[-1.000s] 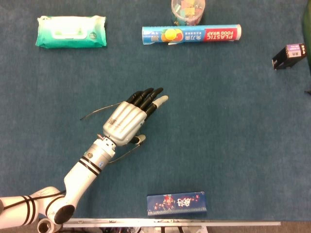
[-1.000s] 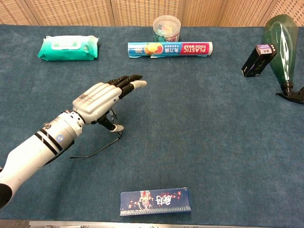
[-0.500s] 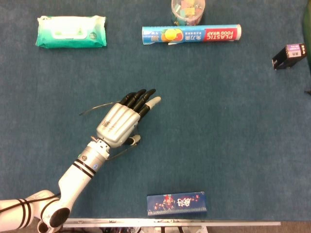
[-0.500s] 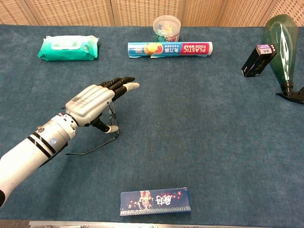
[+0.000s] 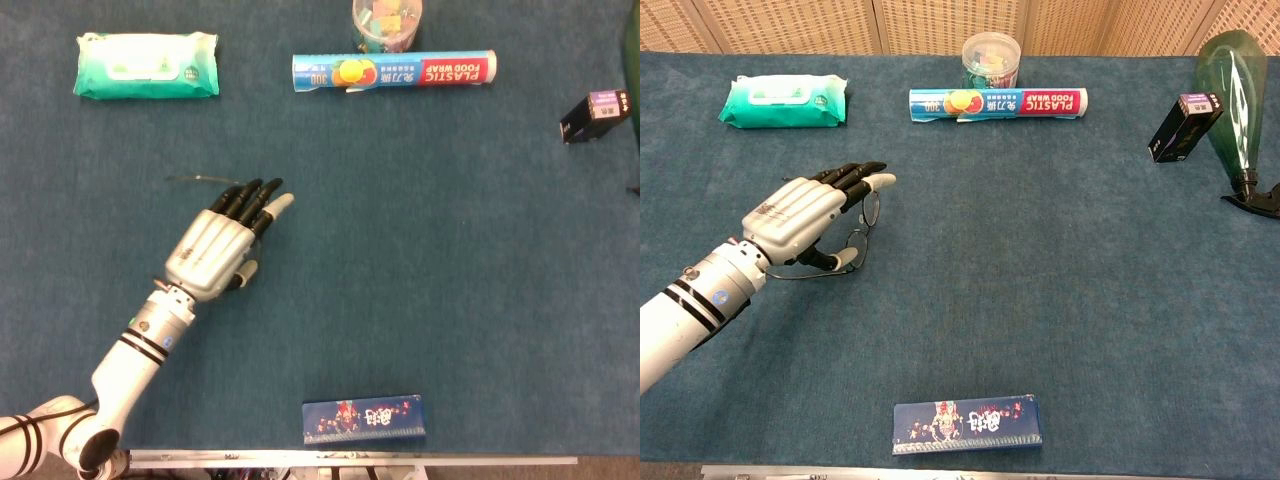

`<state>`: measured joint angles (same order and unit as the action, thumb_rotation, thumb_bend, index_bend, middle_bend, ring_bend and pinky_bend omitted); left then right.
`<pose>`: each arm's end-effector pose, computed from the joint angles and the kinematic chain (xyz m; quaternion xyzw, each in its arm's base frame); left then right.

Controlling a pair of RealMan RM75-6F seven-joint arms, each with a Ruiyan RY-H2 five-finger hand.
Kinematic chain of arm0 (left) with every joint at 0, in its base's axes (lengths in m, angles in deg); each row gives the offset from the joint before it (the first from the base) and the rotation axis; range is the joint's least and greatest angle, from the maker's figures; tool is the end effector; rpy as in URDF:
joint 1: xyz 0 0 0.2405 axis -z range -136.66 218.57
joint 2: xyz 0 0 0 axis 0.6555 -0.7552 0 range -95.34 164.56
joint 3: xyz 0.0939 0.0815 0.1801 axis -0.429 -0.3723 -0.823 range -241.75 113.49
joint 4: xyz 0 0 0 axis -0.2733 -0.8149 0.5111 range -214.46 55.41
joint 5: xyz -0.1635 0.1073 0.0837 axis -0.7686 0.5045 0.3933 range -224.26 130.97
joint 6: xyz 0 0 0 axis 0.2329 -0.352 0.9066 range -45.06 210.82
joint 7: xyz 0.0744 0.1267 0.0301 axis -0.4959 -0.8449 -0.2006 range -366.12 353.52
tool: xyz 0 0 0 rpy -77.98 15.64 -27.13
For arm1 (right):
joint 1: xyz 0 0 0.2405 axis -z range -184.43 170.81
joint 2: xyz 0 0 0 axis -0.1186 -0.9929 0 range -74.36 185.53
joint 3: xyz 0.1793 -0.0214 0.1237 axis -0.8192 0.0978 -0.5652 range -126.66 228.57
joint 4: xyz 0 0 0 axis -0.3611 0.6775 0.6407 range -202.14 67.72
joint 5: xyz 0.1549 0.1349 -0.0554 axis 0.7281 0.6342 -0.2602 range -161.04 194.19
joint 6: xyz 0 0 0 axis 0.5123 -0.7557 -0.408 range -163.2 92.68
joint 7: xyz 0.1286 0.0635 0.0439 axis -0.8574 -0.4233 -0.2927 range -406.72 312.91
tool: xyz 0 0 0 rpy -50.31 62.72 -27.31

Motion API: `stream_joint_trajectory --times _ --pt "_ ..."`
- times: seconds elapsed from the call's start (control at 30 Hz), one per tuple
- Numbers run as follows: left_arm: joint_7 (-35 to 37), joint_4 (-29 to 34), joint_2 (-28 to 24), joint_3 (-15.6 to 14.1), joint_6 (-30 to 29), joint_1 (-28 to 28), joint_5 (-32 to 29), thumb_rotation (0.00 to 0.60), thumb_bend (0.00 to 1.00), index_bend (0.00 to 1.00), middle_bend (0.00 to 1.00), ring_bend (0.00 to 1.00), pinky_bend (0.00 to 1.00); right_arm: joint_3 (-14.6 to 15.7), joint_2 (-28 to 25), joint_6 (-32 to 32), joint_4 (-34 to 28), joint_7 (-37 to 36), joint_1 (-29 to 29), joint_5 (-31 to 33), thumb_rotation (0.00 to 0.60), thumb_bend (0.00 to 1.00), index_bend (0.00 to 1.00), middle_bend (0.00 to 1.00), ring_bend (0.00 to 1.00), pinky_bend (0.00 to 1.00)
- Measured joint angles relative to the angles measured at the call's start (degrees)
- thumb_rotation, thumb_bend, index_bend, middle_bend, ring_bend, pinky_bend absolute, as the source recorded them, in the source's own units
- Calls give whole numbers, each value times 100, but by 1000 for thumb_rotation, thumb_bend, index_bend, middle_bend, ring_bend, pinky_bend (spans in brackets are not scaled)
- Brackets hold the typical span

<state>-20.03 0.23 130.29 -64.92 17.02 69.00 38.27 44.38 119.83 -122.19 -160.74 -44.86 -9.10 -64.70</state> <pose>-0.1597 0.2353 -0.0552 -0.7612 -0.3568 -0.3901 0.3755 -0.2866 -0.1841 0.1564 0.5433 -0.3872 0.3874 0.6363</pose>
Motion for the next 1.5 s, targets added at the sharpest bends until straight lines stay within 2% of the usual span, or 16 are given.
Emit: stream_joint_trajectory --times 0.23,0.73,1.03,1.33,1.5 --pt "75 -140 -126 67 -94 -121 -146 600 0 49 0 0 120 2 29 21 11 4 -18 -12 600 40 146 185 214 448" --pt "301 -507 -233 482 -181 -170 -489 600 0 49 0 0 120 4 53 73 -14 50 -55 -17 600 41 146 185 214 449" --pt "394 -105 -459 475 -367 -245 -375 600 0 49 0 0 120 5 56 74 -24 56 -60 -16 600 40 146 185 214 448" --pt "510 647 -763 372 -459 -294 -138 600 0 49 0 0 120 18 63 56 -23 51 -45 -24 600 40 146 185 214 448" --pt "544 785 -745 353 -429 -279 -88 600 0 49 0 0 120 19 49 45 -28 49 -37 -28 600 40 146 185 214 448"
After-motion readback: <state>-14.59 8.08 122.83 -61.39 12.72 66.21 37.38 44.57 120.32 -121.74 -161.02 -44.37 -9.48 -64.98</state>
